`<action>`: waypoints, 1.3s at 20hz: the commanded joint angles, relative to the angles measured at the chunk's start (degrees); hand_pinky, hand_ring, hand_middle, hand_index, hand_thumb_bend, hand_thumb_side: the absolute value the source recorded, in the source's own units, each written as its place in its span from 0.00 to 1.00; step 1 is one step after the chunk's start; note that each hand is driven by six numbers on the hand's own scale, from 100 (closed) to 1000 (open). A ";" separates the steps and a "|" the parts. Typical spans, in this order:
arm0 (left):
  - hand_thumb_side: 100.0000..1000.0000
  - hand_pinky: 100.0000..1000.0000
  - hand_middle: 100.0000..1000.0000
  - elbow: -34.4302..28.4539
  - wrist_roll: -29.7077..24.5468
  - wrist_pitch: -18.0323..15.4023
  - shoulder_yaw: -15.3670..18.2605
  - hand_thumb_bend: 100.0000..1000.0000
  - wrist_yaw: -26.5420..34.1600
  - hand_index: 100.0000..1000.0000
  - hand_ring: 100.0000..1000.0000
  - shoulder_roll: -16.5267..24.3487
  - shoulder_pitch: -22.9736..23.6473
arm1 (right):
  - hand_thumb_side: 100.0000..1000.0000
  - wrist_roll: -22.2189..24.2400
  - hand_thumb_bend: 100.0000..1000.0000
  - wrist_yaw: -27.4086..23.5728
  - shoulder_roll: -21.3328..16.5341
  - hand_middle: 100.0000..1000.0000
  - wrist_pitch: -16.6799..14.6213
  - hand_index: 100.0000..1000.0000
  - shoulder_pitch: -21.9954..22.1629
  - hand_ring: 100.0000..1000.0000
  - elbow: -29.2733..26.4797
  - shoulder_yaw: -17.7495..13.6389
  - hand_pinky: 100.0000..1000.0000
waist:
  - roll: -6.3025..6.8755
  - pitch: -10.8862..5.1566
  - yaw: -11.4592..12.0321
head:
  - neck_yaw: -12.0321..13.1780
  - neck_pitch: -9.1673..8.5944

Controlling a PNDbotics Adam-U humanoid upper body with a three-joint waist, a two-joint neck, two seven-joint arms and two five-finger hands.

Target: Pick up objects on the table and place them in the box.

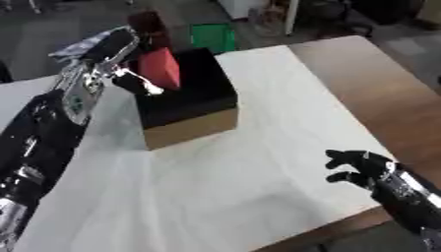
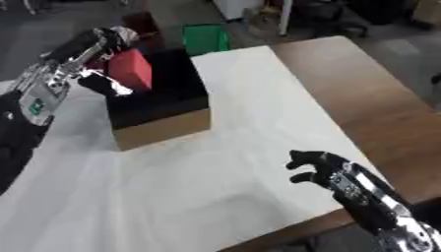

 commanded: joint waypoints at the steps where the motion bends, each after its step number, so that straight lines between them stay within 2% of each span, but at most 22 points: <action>1: 0.30 0.68 0.73 -1.58 -0.98 -1.86 -0.26 0.77 1.58 0.78 0.67 1.34 -0.59 | 0.79 0.01 0.00 -0.36 -0.40 0.68 0.02 0.80 -0.60 1.00 -0.67 -0.26 0.74 | -0.23 -0.71 0.24 | -0.27 -0.58; 4: 0.30 0.68 0.75 -3.35 -2.60 -3.03 -0.65 0.78 4.01 0.78 0.68 2.26 0.10 | 0.79 -0.07 0.00 -0.34 -0.36 0.68 -0.05 0.80 -0.49 1.00 -0.69 -0.36 0.74 | -0.46 -0.74 0.65 | -0.55 -0.54; 9: 0.21 0.63 0.61 -10.48 -3.29 -2.69 -1.12 0.72 12.97 0.69 0.58 5.35 2.28 | 0.79 -0.51 0.00 -0.21 -0.32 0.68 -0.21 0.80 0.16 1.00 -0.60 -0.79 0.74 | -0.99 -1.04 2.01 | -1.35 -0.21; 10: 0.45 0.62 0.60 -12.61 -3.29 -2.26 -1.21 0.57 15.41 0.68 0.57 6.24 2.92 | 0.79 -0.57 0.00 -0.18 -0.31 0.68 -0.23 0.80 0.27 1.00 -0.57 -0.86 0.74 | -1.04 -1.13 2.44 | -1.44 -0.14; 11: 0.18 0.62 0.59 -15.05 -3.23 -1.78 -1.23 0.70 18.09 0.67 0.57 7.32 3.75 | 0.78 -0.64 0.00 -0.18 -0.33 0.68 -0.24 0.80 0.37 1.00 -0.53 -0.93 0.74 | -1.09 -1.29 3.11 | -1.61 0.00; 14: 0.14 0.61 0.57 -23.69 -3.35 0.43 -0.97 0.70 26.24 0.66 0.55 11.05 7.32 | 0.78 -0.80 0.00 -0.29 -0.43 0.68 -0.29 0.80 0.43 1.00 -0.54 -1.11 0.74 | -1.21 -1.64 4.89 | -2.07 0.26; 19: 0.13 0.60 0.57 -38.23 -3.20 4.81 1.43 0.68 36.54 0.65 0.55 15.84 16.78 | 0.78 -1.05 0.00 -0.52 -0.53 0.68 -0.35 0.80 0.71 1.00 -0.59 -1.40 0.74 | -1.64 -2.03 7.07 | -2.17 0.98; 22: 0.14 0.60 0.57 -45.26 -2.74 7.24 3.69 0.67 40.11 0.64 0.55 16.12 22.76 | 0.78 -1.20 0.00 -0.55 -0.47 0.68 -0.36 0.80 0.78 1.00 -0.58 -1.54 0.74 | -1.79 -2.09 8.33 | -1.50 1.41; 26: 0.17 0.59 0.57 -51.15 -2.16 10.18 6.50 0.63 42.25 0.64 0.54 14.12 29.57 | 0.78 -1.24 0.00 -0.45 -0.39 0.68 -0.29 0.80 1.07 1.00 -0.47 -1.61 0.74 | -2.08 -2.22 10.36 | -0.74 2.49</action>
